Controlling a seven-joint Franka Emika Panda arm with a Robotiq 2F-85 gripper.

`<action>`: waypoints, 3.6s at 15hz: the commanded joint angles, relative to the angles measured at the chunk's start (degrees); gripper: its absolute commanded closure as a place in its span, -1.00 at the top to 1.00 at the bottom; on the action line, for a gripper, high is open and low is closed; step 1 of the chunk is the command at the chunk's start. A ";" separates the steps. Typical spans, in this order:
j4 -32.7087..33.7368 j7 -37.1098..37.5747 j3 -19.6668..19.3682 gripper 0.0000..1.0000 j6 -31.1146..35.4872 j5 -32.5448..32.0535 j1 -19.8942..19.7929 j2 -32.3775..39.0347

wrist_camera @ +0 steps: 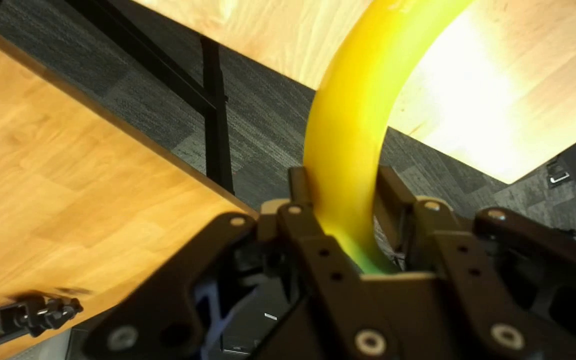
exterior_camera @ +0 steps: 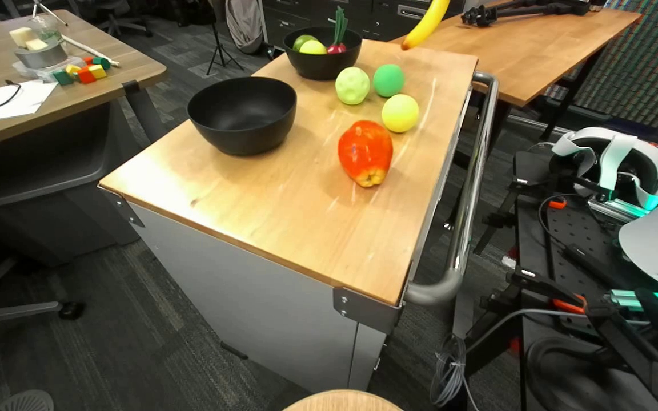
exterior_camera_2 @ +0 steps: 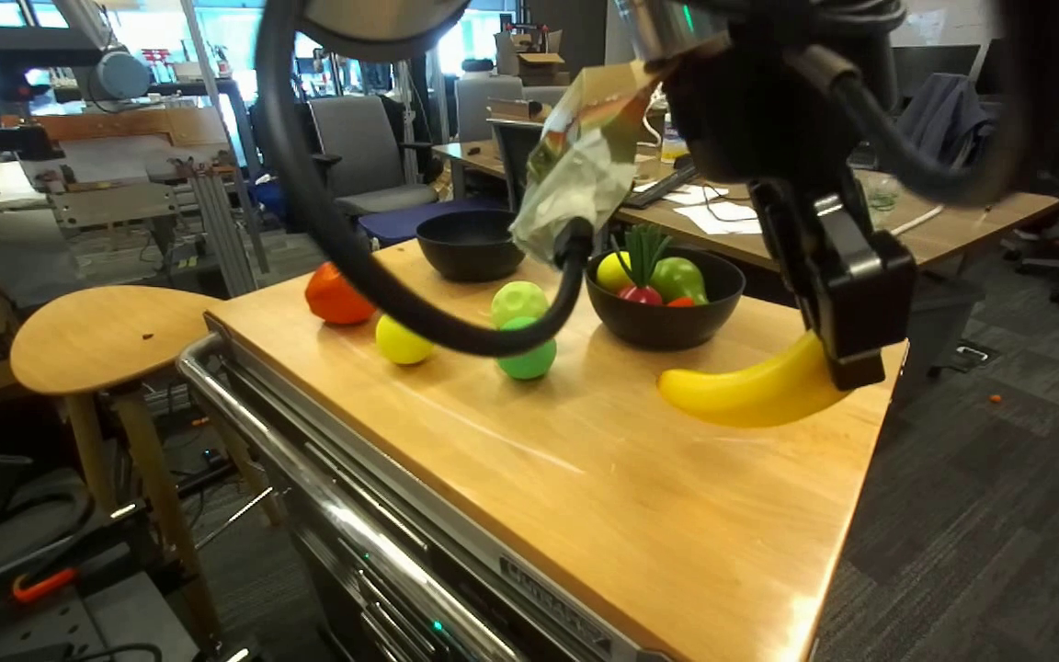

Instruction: Remove all the fruit toys from the bowls starting with the one on the left

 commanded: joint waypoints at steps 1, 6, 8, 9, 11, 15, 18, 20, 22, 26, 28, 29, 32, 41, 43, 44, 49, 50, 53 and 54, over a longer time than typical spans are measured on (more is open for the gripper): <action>-0.89 -3.91 1.26 -0.79 -1.99 5.03 0.71 -0.32; 3.35 -5.66 3.88 -0.78 -9.84 11.19 3.66 4.57; 5.93 -3.66 4.24 -0.79 -11.33 9.32 4.48 6.50; 7.50 -3.28 4.20 -0.79 -12.20 8.73 4.91 7.28; 10.88 -2.53 3.83 0.21 -14.27 7.31 5.71 8.56; 15.23 -2.68 3.46 0.61 -16.80 3.26 6.87 7.03; 17.17 -6.09 4.95 1.00 -18.32 6.40 7.41 4.10; 18.73 -7.60 6.49 1.00 -17.68 12.49 8.26 3.61; 21.25 -7.27 8.28 1.00 -17.60 19.35 9.59 4.76; 20.69 -6.27 9.04 1.00 -16.43 20.72 10.37 5.06; 21.08 -5.81 9.40 1.00 -16.65 21.61 10.80 5.72; 21.18 -5.48 9.55 1.00 -16.85 21.52 11.00 6.12; 22.15 -4.48 9.97 1.00 -17.38 19.92 11.83 8.47; 23.11 0.31 8.64 0.96 -18.35 11.51 14.89 15.02; 22.97 0.94 8.25 0.41 -17.91 9.68 15.09 15.81; 22.91 1.06 8.13 0.28 -17.76 9.15 15.16 16.07; 22.13 0.79 8.00 -0.51 -16.85 8.57 15.28 16.40; 21.99 0.59 8.02 -0.68 -16.75 8.67 15.26 16.38; 21.40 -0.56 7.98 -1.00 -15.76 8.95 14.88 16.03; 21.40 -0.86 7.89 -1.00 -15.70 9.10 14.70 15.96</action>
